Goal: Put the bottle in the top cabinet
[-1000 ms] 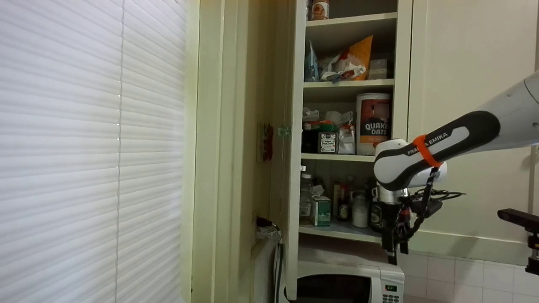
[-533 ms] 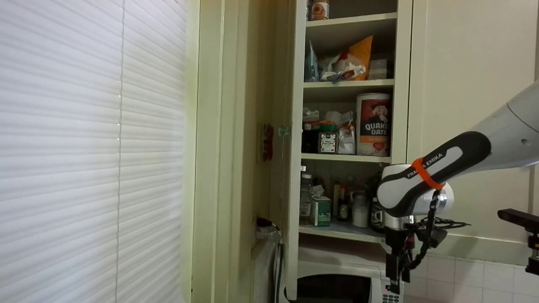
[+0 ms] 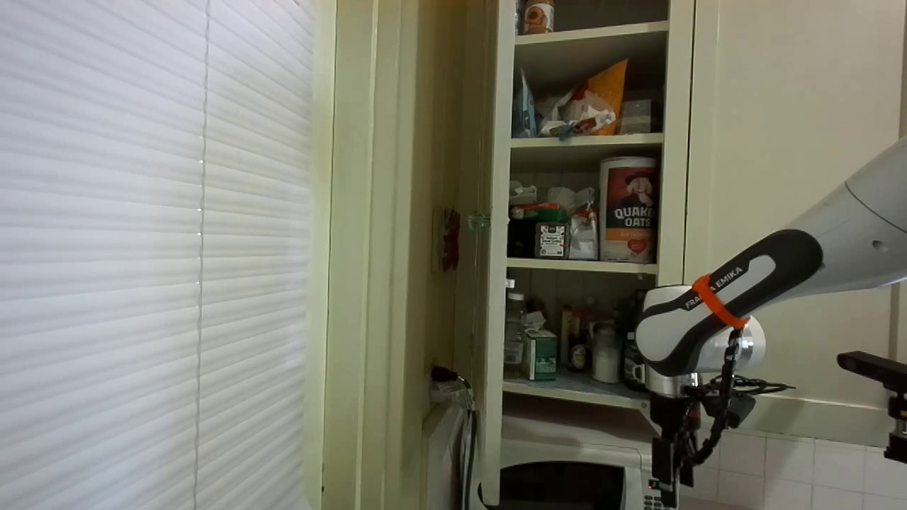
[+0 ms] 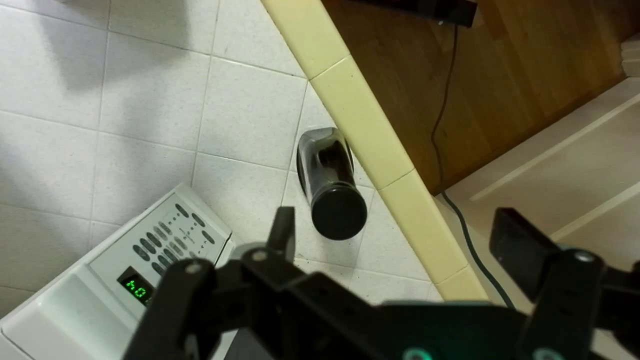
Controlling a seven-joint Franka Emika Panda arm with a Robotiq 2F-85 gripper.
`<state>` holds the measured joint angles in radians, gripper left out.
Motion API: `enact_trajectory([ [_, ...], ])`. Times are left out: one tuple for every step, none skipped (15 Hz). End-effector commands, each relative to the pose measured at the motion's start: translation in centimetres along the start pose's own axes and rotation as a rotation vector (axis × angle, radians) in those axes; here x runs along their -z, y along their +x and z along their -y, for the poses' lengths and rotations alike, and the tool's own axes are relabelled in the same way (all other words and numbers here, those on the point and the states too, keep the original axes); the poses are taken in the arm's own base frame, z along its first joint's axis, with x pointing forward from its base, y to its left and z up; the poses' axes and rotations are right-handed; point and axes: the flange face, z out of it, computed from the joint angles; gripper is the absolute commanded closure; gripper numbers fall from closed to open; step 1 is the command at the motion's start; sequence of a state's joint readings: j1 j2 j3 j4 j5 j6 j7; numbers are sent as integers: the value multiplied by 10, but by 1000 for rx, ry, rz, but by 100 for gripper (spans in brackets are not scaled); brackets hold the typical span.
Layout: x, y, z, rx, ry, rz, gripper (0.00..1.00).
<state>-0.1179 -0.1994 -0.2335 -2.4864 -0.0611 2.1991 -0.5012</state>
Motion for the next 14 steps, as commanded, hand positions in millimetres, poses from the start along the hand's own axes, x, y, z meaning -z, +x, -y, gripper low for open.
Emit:
enact_trajectory([
  [-3, 3, -1, -7, -12, -6, 0],
  [-7, 5, -2, -4, -16, -7, 0],
  [-10, 6, -4, -1, -19, -12, 0],
  [-16, 7, -7, -3, -25, -21, 0],
  [-22, 9, -9, -7, -30, -26, 0],
  [-28, 9, -12, -5, -32, -30, 0],
  [-34, 9, -14, -1, -37, -39, 0],
  [-40, 9, -17, -4, -39, -42, 0],
  [-47, 9, -18, -4, -38, -49, 0],
  [-52, 7, -19, -2, -36, -54, 0],
  [-57, 7, -20, 3, -37, -62, 0],
  [-61, 4, -20, 8, -34, -79, 0],
  [-66, 1, -22, 20, -37, -100, 0],
  [-70, -3, -23, 30, -34, -117, 0],
])
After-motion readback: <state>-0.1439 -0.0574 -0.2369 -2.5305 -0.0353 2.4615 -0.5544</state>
